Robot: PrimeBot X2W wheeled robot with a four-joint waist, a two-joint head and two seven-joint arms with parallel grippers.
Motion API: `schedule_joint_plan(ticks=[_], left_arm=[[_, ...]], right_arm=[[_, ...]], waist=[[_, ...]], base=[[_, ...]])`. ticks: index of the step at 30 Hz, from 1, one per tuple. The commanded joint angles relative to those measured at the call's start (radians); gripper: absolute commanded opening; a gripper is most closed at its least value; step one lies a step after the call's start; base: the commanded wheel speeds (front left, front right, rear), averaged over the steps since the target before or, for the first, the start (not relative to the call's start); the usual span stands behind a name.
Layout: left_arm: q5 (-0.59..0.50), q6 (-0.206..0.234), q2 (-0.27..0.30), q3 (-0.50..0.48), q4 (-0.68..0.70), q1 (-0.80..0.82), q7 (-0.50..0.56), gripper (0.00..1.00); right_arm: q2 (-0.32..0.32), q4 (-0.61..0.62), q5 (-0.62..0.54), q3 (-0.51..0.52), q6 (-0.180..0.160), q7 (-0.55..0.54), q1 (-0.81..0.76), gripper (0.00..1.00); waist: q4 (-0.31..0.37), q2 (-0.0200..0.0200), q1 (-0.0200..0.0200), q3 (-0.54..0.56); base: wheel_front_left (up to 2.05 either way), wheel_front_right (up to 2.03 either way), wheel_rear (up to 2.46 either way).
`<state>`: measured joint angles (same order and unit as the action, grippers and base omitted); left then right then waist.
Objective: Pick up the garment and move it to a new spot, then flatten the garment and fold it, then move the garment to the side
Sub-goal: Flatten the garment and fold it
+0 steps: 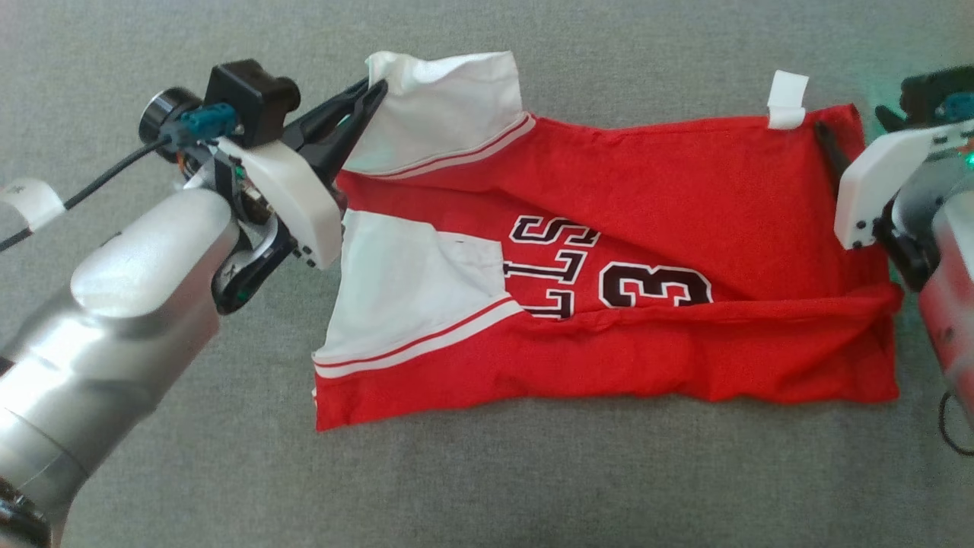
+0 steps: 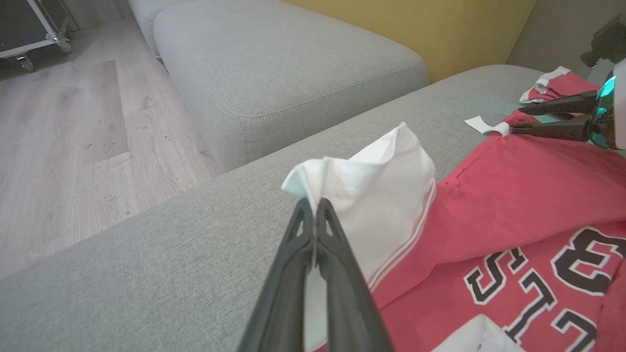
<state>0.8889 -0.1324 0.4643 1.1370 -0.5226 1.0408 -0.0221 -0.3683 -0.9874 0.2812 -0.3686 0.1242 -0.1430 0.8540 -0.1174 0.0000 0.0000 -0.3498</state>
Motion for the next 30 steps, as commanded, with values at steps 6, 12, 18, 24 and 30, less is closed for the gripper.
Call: schedule_joint_plan(ticks=[6,12,18,24,30], left_arm=[[0.013,0.002,0.025,-0.028,0.006,0.081,-0.002,0.00],[0.013,0.013,0.032,-0.033,-0.053,0.087,-0.015,0.00],[-0.021,0.060,0.044,-0.055,-0.153,0.131,-0.081,0.00],[-0.050,0.074,0.031,-0.079,-0.263,0.218,-0.150,0.00],[-0.068,0.067,-0.006,-0.095,-0.349,0.291,-0.201,0.00]], right_arm=[[-0.017,-0.044,0.025,-0.099,0.007,-0.041,0.048,0.00],[-0.006,-0.044,0.088,-0.128,0.007,0.025,0.092,0.00],[0.019,0.003,0.224,-0.099,0.007,0.159,0.161,0.00],[0.041,0.047,0.339,-0.093,0.007,0.213,0.243,0.00],[0.057,0.038,0.396,-0.095,0.007,0.245,0.305,0.00]], waist=[[-0.006,0.0000,0.0000,-0.024],[0.019,0.0000,0.0000,-0.017],[0.057,0.0000,0.0000,-0.017],[0.081,0.0000,0.0000,-0.051],[0.084,0.0000,0.0000,-0.074]], base=[[0.00,0.00,0.00],[0.00,0.00,0.00],[0.00,0.00,0.00],[0.00,0.00,0.00],[0.00,0.00,0.00]])
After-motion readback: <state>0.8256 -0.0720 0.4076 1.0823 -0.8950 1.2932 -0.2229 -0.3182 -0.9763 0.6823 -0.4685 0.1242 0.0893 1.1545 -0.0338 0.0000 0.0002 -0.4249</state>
